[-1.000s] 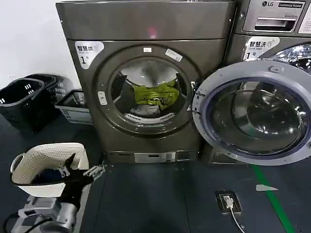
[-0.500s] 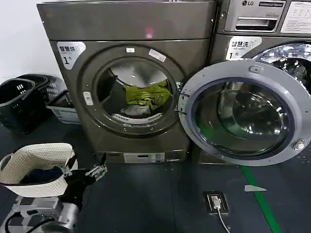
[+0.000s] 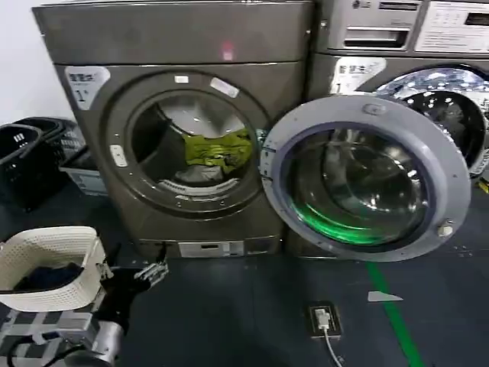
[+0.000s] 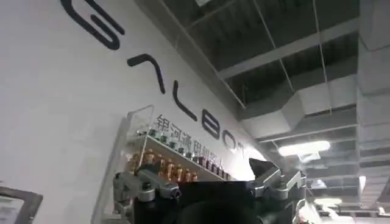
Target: Grasp the clothes from the dryer.
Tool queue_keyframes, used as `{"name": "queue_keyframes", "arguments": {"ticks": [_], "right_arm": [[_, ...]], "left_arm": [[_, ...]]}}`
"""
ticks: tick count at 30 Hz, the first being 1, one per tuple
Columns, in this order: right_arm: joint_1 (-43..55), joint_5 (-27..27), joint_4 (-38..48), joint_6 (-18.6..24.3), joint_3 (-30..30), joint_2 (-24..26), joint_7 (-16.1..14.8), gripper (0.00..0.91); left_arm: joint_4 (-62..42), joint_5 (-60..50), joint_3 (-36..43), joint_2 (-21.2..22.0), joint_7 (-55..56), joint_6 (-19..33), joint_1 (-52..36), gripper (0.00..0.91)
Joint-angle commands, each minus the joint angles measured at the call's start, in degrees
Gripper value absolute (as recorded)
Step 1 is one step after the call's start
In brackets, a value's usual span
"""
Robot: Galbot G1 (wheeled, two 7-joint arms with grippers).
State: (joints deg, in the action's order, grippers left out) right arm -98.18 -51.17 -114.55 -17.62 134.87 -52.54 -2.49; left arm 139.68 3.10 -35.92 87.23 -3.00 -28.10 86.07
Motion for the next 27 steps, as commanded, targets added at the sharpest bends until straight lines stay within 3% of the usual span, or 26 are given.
{"name": "queue_keyframes", "arguments": {"ticks": [1, 5, 27], "right_arm": [[0.0, -0.3, 0.0, 2.3, -0.3, 0.3, -0.7, 0.907], [0.0, -0.3, 0.0, 3.2, -0.4, 0.2, -1.9, 0.907], [-0.6, -0.4, 0.2, 6.4, -0.1, 0.1, -1.0, 0.907]], "left_arm": [[0.2, -0.2, 0.1, 0.1, -0.1, 0.1, 0.1, 0.907], [0.3, -0.2, 0.1, 0.0, -0.5, 0.5, 0.0, 0.907], [-0.5, 1.0, -0.3, -1.0, -1.4, 1.0, -1.5, 0.907]]}}
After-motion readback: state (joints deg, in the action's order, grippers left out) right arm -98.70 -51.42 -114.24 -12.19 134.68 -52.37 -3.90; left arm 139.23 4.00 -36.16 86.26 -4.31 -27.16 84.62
